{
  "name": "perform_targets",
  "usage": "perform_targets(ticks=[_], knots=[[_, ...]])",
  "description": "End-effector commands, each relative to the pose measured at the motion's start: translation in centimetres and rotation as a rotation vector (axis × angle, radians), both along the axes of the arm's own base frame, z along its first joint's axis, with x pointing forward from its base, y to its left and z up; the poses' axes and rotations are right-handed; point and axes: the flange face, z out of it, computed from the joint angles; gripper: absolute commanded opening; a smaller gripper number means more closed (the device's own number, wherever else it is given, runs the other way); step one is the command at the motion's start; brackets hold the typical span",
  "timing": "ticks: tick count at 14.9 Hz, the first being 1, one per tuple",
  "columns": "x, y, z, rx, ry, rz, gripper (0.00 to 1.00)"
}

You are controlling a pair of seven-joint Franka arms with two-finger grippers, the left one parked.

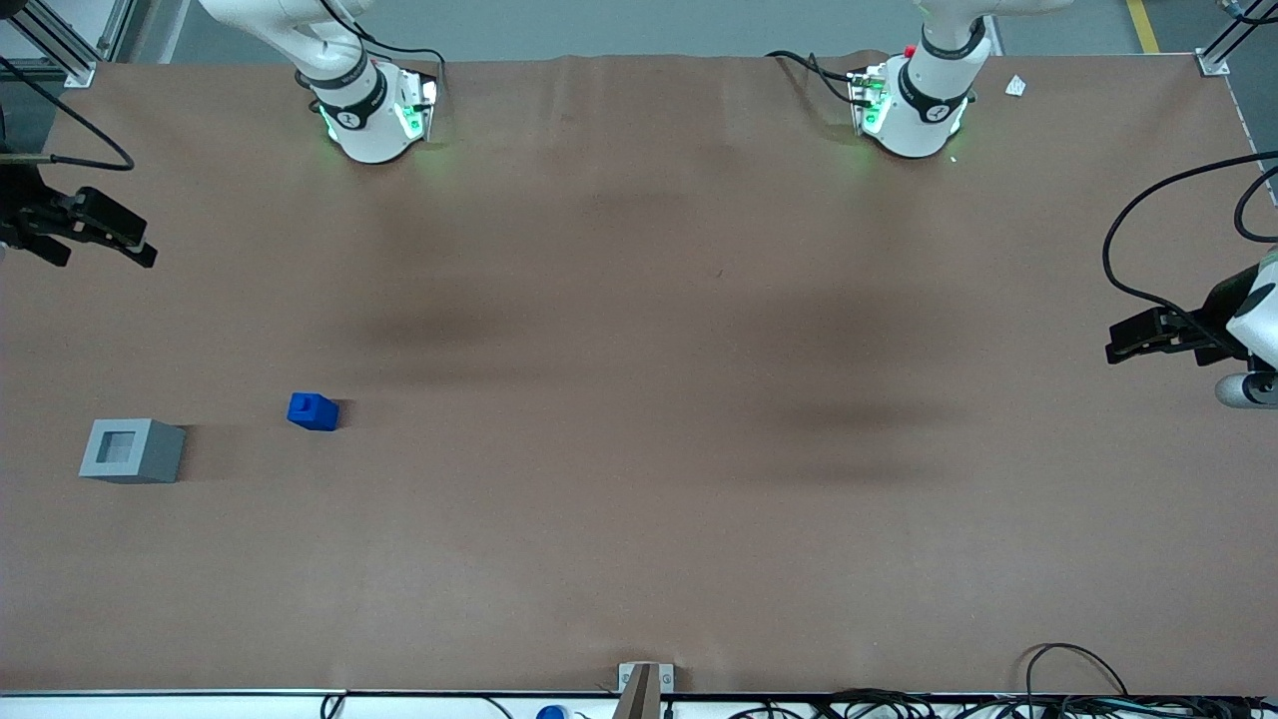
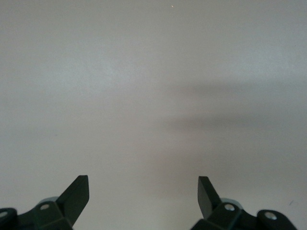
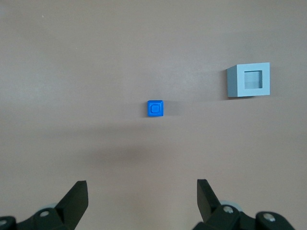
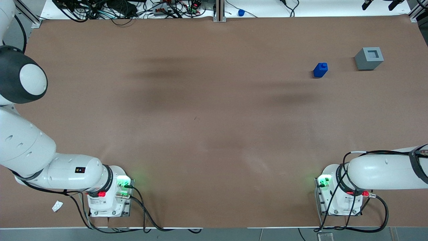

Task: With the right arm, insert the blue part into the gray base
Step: 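Move the open right gripper down over the blue block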

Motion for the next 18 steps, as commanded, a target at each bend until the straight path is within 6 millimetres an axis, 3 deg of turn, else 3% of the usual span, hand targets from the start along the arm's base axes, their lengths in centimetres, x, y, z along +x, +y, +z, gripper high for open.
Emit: perform_targets(ticks=[1, 8, 13, 15, 18], knots=[[-0.6, -0.1, 0.6, 0.004, -0.016, -0.011, 1.00], [0.2, -0.6, 0.3, -0.012, -0.015, -0.017, 1.00], [3.0, -0.8, -4.7, -0.019, 0.037, -0.024, 1.00], [3.5, -0.8, -7.5, -0.019, 0.046, -0.024, 1.00], [3.7, -0.4, -14.1, -0.022, 0.031, -0.020, 1.00]])
